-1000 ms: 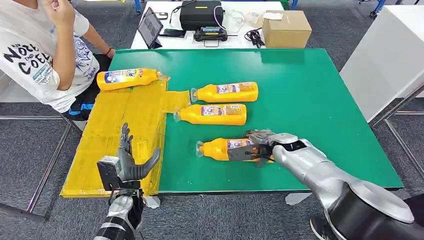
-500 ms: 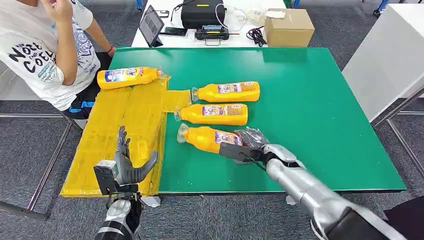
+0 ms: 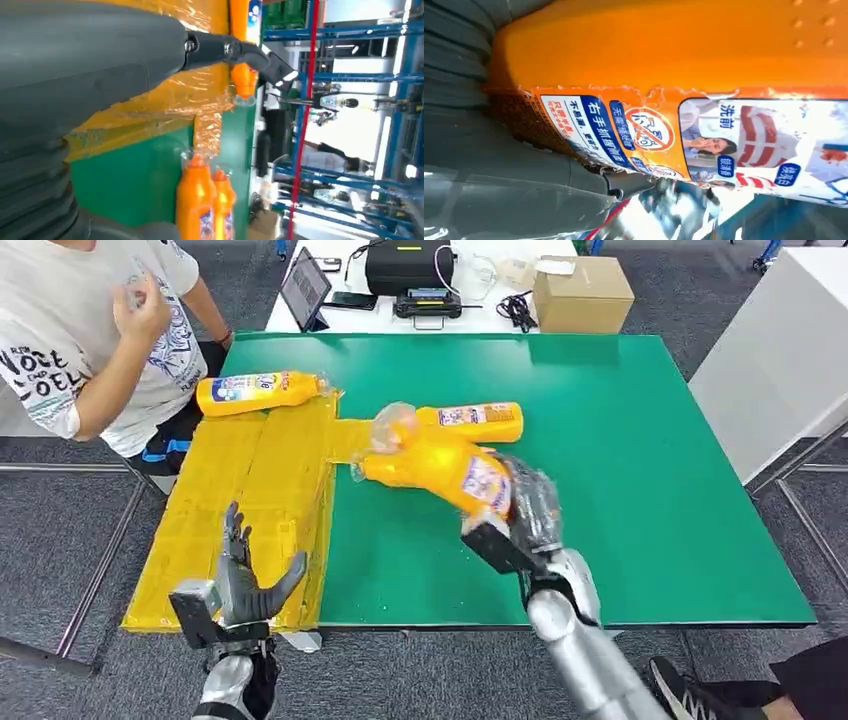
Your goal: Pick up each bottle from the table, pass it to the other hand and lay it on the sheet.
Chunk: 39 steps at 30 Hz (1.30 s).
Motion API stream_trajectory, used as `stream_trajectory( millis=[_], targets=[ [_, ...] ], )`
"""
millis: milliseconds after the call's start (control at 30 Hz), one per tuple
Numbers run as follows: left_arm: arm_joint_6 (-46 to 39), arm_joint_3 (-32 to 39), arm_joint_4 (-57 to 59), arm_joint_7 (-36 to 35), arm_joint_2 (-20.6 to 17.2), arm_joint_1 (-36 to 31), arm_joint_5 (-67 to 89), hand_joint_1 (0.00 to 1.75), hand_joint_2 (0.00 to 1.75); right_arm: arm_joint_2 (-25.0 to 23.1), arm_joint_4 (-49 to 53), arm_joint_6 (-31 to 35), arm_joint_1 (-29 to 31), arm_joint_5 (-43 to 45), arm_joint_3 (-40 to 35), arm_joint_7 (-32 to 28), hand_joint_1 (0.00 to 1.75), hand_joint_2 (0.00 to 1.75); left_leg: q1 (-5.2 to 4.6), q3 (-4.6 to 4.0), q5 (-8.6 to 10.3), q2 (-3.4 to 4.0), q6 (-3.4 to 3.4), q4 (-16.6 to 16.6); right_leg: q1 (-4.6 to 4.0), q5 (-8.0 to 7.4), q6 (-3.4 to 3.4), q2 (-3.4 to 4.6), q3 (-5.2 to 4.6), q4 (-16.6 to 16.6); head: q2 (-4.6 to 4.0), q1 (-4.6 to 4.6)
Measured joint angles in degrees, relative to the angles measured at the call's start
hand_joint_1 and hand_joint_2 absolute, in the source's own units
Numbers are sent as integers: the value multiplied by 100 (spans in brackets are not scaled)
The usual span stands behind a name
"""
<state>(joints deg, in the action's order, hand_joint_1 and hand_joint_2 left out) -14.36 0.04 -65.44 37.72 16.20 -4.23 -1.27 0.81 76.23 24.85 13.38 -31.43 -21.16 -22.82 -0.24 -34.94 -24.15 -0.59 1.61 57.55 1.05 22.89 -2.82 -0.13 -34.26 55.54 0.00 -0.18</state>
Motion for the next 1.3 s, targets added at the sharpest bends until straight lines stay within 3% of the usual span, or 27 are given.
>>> stream_trajectory(
  millis=[133,233,400,533,767,1000,1300],
  targets=[
    [160,-13,-245,-110,22,119,-97,0,175,-177,456,68,-426,-11,375,-143,175,175,-3,2,-5,5,-2,-1,5,0,0,2,-3,-2,0,4],
    [738,-157,-379,-451,22,202,-490,0,175,-302,552,31,-658,30,560,-501,175,175,-3,3,-4,2,-2,0,5,0,0,2,-1,-3,0,7],
    [1918,-613,-543,-960,2,347,-1227,0,175,-554,405,-151,-1068,92,665,-1035,175,175,-2,2,-5,5,-2,-1,5,0,0,3,-1,-2,0,4],
    [2164,-947,-647,-1049,-26,419,-1358,0,175,-800,114,-179,-1286,122,663,-1244,175,175,-2,0,-5,5,-3,-2,3,0,1,3,-3,-2,0,4],
    [2416,-1224,-741,-1134,-92,433,-1366,0,175,-1021,-282,-428,-1313,76,536,-1312,175,175,-1,2,-4,6,-3,-3,4,0,1,4,-2,-2,0,7],
    [2450,-1499,-765,-1156,-101,427,-1250,0,175,-1381,-1140,-398,-1197,70,-143,-1388,175,175,1,2,-4,5,-4,-3,1,1,2,3,-3,-1,0,4],
    [2558,-1611,-765,-1204,-136,425,-1148,0,175,-1465,-1551,-706,-924,190,-528,-1268,175,175,-1,2,-4,7,-4,-2,4,0,1,4,-2,-2,0,4]
  ],
)
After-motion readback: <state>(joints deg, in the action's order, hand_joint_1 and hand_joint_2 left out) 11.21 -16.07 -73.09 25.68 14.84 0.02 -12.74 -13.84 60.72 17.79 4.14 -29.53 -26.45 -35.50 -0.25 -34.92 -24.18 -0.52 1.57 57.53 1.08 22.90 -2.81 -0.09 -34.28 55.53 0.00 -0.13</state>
